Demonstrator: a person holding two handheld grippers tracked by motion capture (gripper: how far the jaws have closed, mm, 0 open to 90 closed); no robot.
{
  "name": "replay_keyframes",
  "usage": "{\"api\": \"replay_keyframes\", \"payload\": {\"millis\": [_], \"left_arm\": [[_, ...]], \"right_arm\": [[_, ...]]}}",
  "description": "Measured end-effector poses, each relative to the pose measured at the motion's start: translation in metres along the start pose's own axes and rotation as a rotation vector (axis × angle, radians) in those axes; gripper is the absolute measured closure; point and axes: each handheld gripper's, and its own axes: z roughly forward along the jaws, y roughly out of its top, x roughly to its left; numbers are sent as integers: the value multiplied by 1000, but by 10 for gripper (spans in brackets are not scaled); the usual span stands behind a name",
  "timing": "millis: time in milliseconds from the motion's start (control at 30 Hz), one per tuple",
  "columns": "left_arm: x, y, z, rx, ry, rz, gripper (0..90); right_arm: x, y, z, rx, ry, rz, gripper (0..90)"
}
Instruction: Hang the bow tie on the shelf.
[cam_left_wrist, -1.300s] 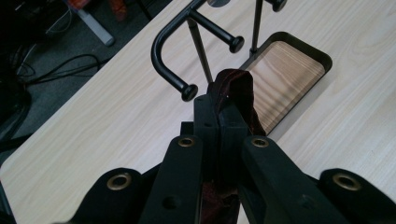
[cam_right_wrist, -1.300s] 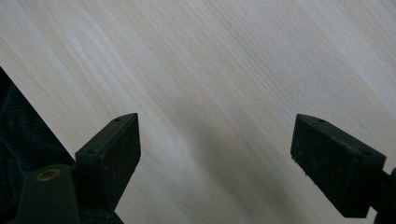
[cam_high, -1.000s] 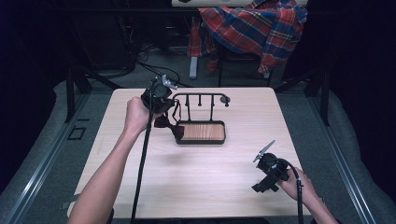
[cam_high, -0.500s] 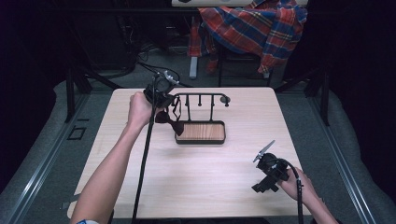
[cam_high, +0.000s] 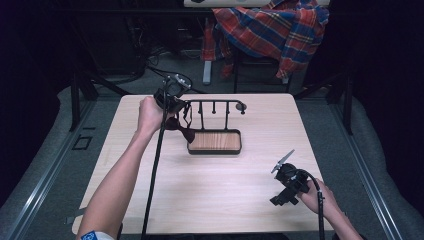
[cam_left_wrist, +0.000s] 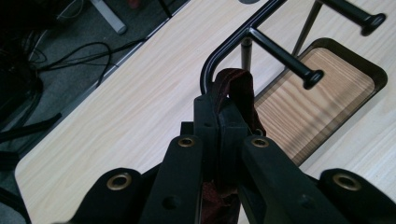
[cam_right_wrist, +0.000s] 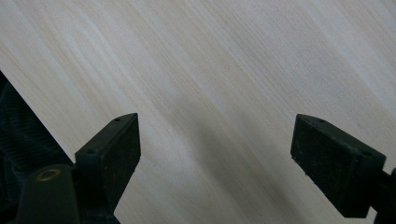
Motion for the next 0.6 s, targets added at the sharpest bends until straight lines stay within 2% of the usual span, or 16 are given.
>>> {"api": "replay_keyframes", "payload": {"millis": [100, 200, 233, 433, 600], "left_arm": [[2, -3, 5, -5, -8, -23, 888], [3, -4, 5, -6, -5, -27, 888], [3, -3, 5, -4, -1, -25, 888], [4, -5, 7, 15, 25, -26, 888], [7, -7, 10, 19, 21, -36, 888]], "right_arm": [[2, 0, 1, 13, 8, -5, 160], [2, -1, 1, 15, 1, -11, 159], [2, -1, 1, 1, 11, 2, 159], [5, 0, -2, -1, -2, -14, 159], [4, -1, -1, 2, 4, -12, 160]]}}
